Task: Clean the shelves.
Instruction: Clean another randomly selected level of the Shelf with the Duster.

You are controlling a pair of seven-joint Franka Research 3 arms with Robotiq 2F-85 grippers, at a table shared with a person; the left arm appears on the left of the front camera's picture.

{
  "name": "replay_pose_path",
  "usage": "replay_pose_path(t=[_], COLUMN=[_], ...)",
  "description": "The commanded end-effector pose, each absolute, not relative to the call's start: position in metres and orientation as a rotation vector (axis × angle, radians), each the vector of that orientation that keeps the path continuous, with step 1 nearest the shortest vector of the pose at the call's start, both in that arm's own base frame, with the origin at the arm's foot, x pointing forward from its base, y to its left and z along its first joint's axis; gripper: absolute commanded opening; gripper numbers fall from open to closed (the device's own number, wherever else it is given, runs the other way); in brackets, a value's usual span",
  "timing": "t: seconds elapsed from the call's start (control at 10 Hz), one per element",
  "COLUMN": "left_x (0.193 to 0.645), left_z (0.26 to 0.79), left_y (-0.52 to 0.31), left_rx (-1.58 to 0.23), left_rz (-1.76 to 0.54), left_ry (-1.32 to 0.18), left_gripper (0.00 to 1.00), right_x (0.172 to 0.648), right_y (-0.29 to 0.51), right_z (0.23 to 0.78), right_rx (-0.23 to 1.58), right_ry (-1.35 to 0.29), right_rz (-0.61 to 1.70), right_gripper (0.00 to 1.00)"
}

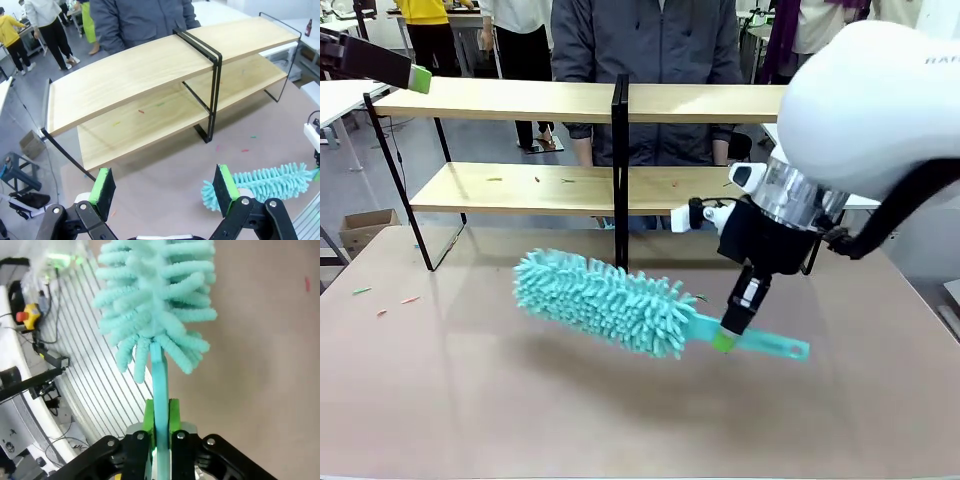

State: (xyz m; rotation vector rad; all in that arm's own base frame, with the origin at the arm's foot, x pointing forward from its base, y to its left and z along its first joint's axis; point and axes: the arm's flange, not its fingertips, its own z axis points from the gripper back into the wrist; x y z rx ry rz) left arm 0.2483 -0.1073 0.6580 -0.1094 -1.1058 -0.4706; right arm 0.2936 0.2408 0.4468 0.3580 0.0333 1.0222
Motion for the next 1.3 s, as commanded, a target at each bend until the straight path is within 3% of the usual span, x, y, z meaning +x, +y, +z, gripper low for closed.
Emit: replay_pose_path(t=[0.0, 0.3, 0.6, 1.2], left_x=[0.247, 0.247, 0.247, 0.247], left_z=[0.655, 0.655, 0.655, 0.655], left_y=[-0.106, -0.106, -0.106, -0.106], left_rx=[-0.113, -0.113, -0.113, -0.113], left_rz=[-0.468, -0.468, -0.468, -0.468], left_ry=[-1.113, -1.113, -1.113, -1.113], left_gripper=[1.0, 1.0, 1.0, 1.0], right_x=[0.306, 0.341, 0.357, 0.4], right_y=[0.276, 0.335, 0.366, 0.418], right_z=[0.457, 0.476, 0.494, 0.499], right_rx=[0.319, 0.286, 0.344, 0.35], right_ry=[0.036, 0.001, -0.295, -0.288], right_rz=[0.962, 0.925, 0.801, 0.354], right_gripper=[0.12, 0.12, 0.12, 0.12])
